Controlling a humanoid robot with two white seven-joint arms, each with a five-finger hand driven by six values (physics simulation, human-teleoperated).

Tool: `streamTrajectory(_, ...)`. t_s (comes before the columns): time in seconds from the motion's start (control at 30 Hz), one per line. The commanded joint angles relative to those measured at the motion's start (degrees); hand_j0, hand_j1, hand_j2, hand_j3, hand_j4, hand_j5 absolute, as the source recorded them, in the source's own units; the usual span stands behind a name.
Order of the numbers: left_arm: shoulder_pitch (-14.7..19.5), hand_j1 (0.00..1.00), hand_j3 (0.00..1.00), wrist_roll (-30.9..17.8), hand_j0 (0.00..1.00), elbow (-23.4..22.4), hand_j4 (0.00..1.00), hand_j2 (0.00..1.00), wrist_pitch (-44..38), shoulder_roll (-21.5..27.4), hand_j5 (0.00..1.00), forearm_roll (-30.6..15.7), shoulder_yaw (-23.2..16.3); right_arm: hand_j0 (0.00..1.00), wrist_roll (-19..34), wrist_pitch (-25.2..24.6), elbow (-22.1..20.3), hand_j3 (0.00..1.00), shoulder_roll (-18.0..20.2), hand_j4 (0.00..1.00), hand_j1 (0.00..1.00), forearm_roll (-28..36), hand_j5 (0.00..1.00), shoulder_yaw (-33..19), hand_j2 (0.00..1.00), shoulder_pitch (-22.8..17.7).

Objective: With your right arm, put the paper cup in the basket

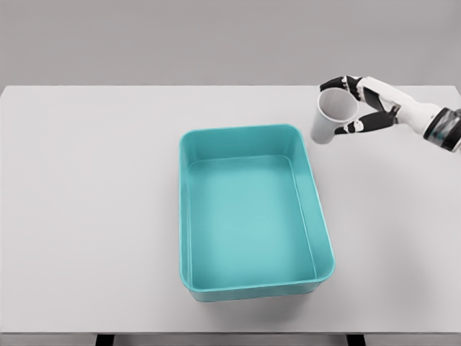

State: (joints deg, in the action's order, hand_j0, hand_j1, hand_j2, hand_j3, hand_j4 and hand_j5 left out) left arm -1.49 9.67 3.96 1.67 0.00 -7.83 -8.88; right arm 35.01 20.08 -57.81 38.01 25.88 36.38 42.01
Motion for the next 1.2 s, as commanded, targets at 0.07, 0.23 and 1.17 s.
streamTrajectory(0.07,0.0,1.0,1.0,0.0,1.0,0.0,1.0,1.0,0.0,0.0,1.0,0.0,0.0,0.78,0.0,0.0,-2.0,0.78,0.6,0.78,0.78,0.4,0.78,-1.8,0.78,0.0)
streamTrajectory(0.23,0.0,1.0,1.0,0.0,1.0,0.0,1.0,1.0,0.0,0.0,1.0,0.0,0.0,0.78,0.0,-0.1,-7.0,0.78,1.3,0.78,0.78,0.3,0.78,-3.4,0.78,-0.4)
streamTrajectory(1.17,0.0,1.0,1.0,0.0,1.0,0.0,1.0,1.0,0.0,0.0,1.0,0.0,0.0,0.79,0.0,-0.1,-33.1,0.79,3.6,0.79,0.79,-0.8,0.79,0.9,0.79,-2.3)
